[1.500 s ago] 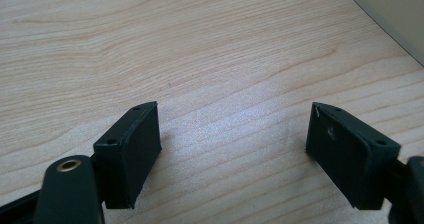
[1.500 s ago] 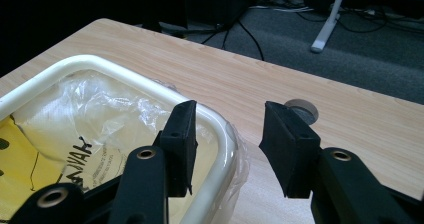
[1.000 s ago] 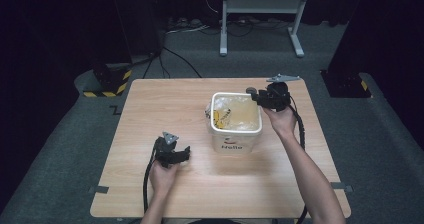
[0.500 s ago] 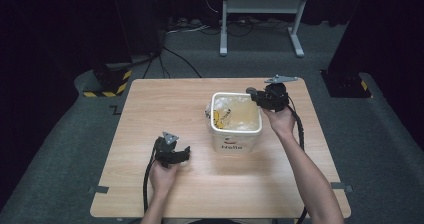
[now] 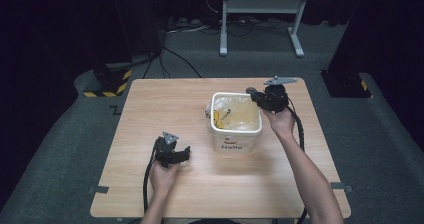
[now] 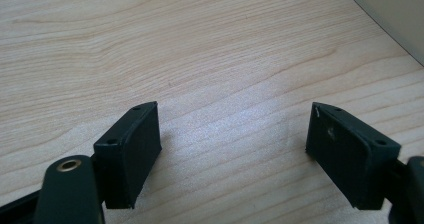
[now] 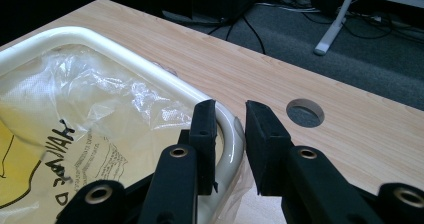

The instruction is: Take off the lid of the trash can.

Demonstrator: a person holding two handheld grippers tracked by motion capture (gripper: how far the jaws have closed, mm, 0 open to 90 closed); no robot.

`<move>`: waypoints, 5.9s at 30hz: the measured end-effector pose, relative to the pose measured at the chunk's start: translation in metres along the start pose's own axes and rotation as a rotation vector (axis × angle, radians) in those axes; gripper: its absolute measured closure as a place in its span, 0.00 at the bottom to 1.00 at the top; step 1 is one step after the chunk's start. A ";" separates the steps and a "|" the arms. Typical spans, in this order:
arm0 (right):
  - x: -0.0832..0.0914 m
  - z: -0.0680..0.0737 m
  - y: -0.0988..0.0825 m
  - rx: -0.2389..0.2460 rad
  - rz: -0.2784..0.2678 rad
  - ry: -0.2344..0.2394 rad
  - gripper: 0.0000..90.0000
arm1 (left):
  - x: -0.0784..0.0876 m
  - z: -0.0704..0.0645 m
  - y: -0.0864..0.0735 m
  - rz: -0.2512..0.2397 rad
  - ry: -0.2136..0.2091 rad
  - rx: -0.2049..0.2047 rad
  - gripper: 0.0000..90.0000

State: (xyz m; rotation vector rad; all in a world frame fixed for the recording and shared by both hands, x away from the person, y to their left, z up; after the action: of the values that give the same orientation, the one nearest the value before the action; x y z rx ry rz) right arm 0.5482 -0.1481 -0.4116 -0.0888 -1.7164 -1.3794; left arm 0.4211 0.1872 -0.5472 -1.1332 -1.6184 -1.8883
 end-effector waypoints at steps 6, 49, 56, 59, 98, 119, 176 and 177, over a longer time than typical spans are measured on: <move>0.001 -0.001 -0.001 0.006 -0.002 0.002 0.84 | 0.000 0.000 0.000 0.000 0.000 -0.001 0.24; 0.014 -0.003 0.004 0.015 -0.031 0.032 0.88 | 0.000 0.000 0.000 -0.004 -0.002 0.005 0.24; 0.016 -0.002 0.006 0.014 -0.037 0.035 0.88 | 0.000 0.000 0.000 -0.005 -0.002 0.004 0.25; 0.017 -0.002 0.007 0.015 -0.041 0.039 0.88 | 0.000 0.000 0.000 -0.004 -0.001 0.003 0.24; 0.051 -0.015 0.001 0.006 -0.058 0.048 0.88 | 0.000 0.000 0.000 -0.005 -0.002 0.004 0.25; 0.083 -0.031 -0.019 -0.022 -0.070 0.038 0.88 | 0.000 0.000 0.000 0.001 0.002 -0.001 0.25; 0.141 -0.065 -0.109 -0.158 -0.103 -0.004 0.88 | 0.000 0.000 0.000 0.000 0.003 -0.002 0.25; 0.141 -0.065 -0.112 -0.161 -0.102 -0.006 0.88 | 0.000 0.000 0.000 0.000 0.003 -0.002 0.25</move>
State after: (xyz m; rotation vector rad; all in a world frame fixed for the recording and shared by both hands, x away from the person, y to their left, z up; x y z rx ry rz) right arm 0.4410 -0.3069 -0.4025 -0.0960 -1.6318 -1.5933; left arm 0.4211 0.1872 -0.5472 -1.1301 -1.6155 -1.8908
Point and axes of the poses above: each handheld gripper's, and its own axes: x roughly backward along the jaws, y roughly out of its top, z roughly to its left, the point moved 3 cm from there along -x, roughly forward along the jaws, and after that the axes turned 9 degrees about z, right-handed, at the moved point
